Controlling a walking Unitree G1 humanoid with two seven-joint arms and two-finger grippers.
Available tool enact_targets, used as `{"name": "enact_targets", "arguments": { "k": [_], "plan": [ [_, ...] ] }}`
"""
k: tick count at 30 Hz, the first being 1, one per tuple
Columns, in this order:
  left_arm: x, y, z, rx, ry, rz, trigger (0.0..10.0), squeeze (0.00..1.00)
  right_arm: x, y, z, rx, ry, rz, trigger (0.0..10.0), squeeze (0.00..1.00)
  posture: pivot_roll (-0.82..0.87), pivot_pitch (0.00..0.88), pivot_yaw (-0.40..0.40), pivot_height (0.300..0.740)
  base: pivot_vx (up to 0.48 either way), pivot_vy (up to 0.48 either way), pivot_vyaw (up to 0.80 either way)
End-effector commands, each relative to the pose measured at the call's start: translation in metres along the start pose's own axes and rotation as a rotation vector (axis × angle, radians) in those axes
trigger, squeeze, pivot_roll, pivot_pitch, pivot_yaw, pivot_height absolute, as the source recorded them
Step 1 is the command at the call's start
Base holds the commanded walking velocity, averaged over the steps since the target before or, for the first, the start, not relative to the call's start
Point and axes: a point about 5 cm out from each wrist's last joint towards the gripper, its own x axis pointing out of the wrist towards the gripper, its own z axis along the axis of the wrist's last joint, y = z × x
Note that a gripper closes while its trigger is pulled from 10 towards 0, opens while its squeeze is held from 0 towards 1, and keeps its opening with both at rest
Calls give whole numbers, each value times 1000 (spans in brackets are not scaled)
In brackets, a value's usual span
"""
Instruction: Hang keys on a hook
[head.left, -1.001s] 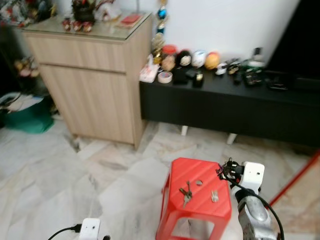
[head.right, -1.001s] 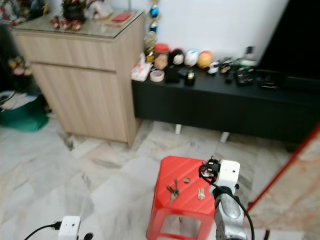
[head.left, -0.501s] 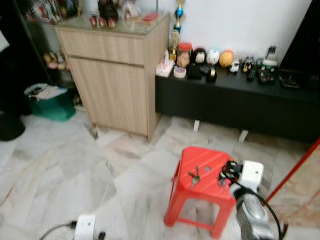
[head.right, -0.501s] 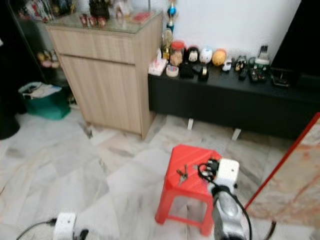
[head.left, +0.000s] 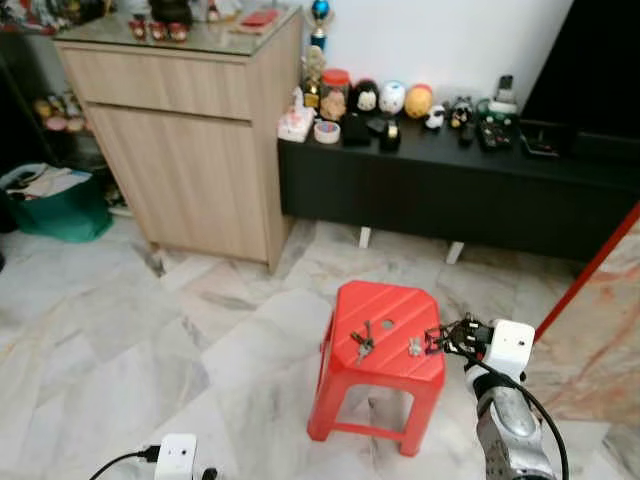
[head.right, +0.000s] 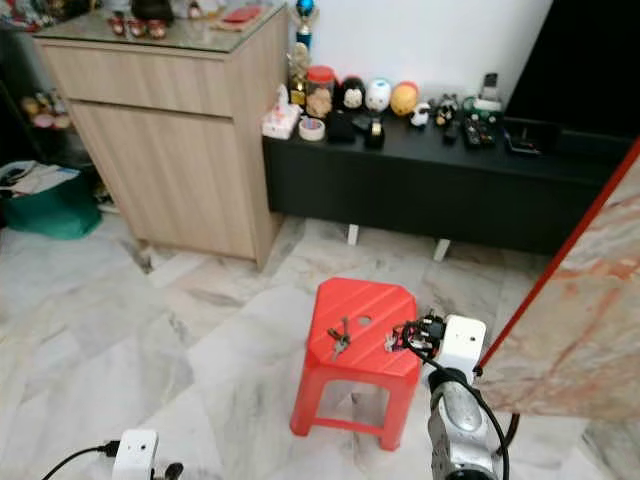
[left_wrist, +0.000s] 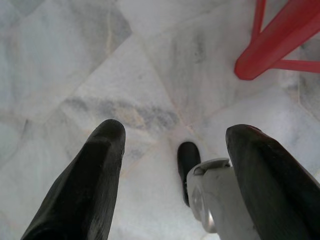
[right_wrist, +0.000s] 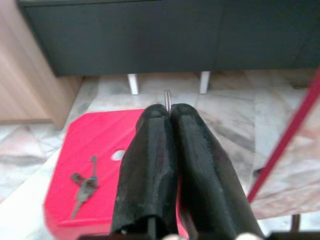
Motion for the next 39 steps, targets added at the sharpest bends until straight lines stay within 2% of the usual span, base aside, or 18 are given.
{"name": "enact_targets", "arguments": {
  "k": [1, 29, 39],
  "plan": [
    [-2, -4, -7, 14, 28, -8, 10000, 0, 1, -6, 5, -1, -13, -19, 10000, 0, 44, 0, -64, 735, 0, -247, 0],
    [-4, -6, -14, 18, 60, -30, 10000, 0, 4, -3, 7, 7, -20, -20, 10000, 0, 41, 0, -59, 735, 0, -268, 0],
    [-8, -3, -26, 18, 108, -28, 10000, 0, 2, -4, 6, 6, -21, -24, 10000, 0, 37, 0, -59, 735, 0, -282, 0]
  ]
}}
